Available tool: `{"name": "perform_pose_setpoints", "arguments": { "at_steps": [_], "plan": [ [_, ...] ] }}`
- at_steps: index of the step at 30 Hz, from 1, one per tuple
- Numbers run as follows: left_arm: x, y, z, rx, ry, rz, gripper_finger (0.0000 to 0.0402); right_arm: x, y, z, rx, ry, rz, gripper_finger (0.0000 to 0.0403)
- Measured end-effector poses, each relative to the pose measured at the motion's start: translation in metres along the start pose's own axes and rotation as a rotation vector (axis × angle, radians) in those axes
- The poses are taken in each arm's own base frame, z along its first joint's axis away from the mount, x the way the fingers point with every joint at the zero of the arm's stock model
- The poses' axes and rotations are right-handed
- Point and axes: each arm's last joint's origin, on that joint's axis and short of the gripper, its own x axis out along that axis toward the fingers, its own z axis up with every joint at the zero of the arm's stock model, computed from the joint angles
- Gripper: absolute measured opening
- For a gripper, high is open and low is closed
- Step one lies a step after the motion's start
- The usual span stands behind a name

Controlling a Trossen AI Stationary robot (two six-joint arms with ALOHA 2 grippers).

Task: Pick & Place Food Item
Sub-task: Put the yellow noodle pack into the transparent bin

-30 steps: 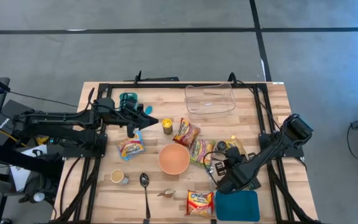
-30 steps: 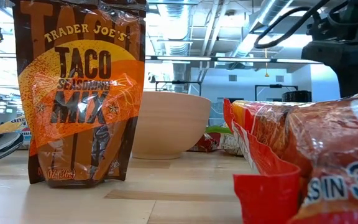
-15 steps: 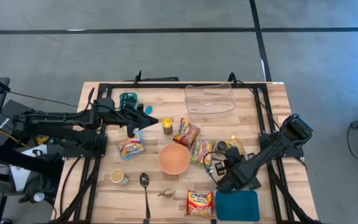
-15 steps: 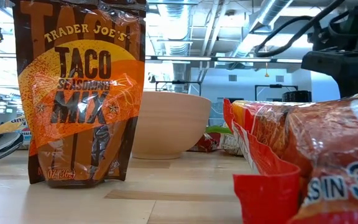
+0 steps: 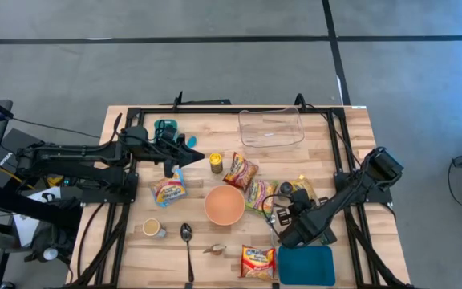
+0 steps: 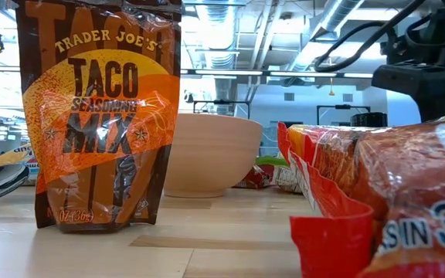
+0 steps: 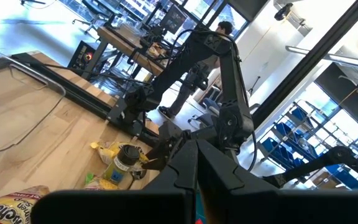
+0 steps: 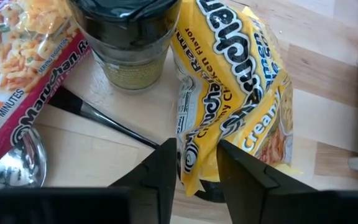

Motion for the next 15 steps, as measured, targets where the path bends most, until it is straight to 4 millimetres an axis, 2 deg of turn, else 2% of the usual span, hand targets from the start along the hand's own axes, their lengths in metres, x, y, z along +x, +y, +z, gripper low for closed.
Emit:
{"name": "perform_pose_setpoints", "arguments": {
  "at_steps": [15],
  "plan": [
    [0.0000,0.0000,0.0000,0.000,0.000,0.000,0.0002,0.0009,-0.0003,-0.0003,-0.003,-0.004,0.001,0.0076]
  ]
}}
